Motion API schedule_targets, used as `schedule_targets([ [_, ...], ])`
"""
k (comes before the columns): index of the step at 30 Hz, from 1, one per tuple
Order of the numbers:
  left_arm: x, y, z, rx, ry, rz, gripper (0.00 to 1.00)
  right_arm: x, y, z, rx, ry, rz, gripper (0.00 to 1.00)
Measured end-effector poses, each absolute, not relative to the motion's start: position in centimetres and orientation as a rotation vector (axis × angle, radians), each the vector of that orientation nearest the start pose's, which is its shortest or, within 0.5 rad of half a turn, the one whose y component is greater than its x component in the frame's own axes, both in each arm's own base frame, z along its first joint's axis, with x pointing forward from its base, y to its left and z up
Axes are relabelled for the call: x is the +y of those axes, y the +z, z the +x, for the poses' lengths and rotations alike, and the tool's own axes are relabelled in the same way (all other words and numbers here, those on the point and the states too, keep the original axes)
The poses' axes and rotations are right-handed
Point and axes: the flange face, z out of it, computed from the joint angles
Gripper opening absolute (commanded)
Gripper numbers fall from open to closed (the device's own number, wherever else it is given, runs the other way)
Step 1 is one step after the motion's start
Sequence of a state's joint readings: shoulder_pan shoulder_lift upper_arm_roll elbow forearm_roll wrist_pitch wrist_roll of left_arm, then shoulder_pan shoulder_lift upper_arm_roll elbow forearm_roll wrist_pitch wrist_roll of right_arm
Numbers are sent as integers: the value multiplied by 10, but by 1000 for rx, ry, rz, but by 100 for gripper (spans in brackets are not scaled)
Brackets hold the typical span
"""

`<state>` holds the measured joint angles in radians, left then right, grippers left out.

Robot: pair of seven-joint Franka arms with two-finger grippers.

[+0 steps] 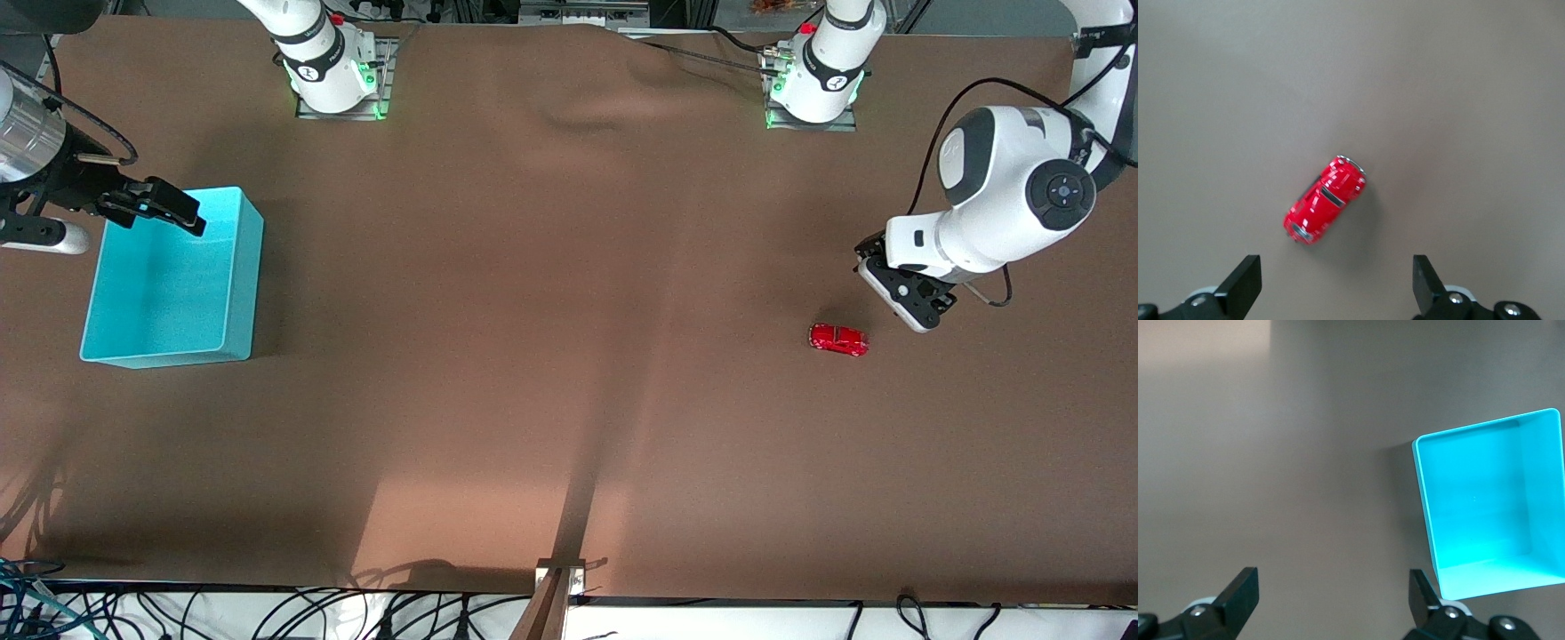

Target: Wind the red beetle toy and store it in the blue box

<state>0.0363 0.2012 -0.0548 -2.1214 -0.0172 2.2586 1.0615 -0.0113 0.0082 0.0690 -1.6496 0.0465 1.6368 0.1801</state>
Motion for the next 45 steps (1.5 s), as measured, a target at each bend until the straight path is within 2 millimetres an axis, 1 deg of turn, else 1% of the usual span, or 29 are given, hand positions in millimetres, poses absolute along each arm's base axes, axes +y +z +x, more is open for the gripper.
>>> schedule_targets([
  [7,-9,272,571,1871,20,-2576,100,37,588,559,195,41,-3091,100],
  [15,-7,227,568,2087,75,-2443,100,37,588,559,195,41,-3091,100],
  [21,-7,207,569,2179,54,-2317,100,37,588,559,195,41,-3091,100],
  [26,-9,197,565,2205,34,-2252,100,37,588,559,195,41,-3091,100],
  [27,-9,196,565,2211,37,-2242,99,37,588,559,195,41,-3091,100],
  [28,-10,195,565,2216,40,-2235,94,37,588,559,195,41,-3091,100],
  [30,-10,193,565,2223,44,-2225,81,37,588,559,195,41,-3091,100],
  [33,-12,190,564,2232,48,-2219,52,37,588,559,195,41,-3091,100],
  [35,-13,189,563,2237,50,-2218,39,37,588,559,195,41,-3091,100],
  [36,-14,188,563,2239,51,-2217,34,37,588,559,195,41,-3091,100],
  [37,-14,187,563,2240,52,-2217,29,37,588,559,195,41,-3091,100],
  [39,-14,187,563,2242,52,-2216,24,37,588,559,195,41,-3091,100],
  [42,-14,187,563,2243,52,-2215,22,37,588,559,195,41,-3091,100],
  [43,-14,187,563,2243,52,-2215,18,37,588,559,195,41,-3091,100],
  [45,-15,187,563,2244,50,-2212,17,37,588,559,195,41,-3091,100],
])
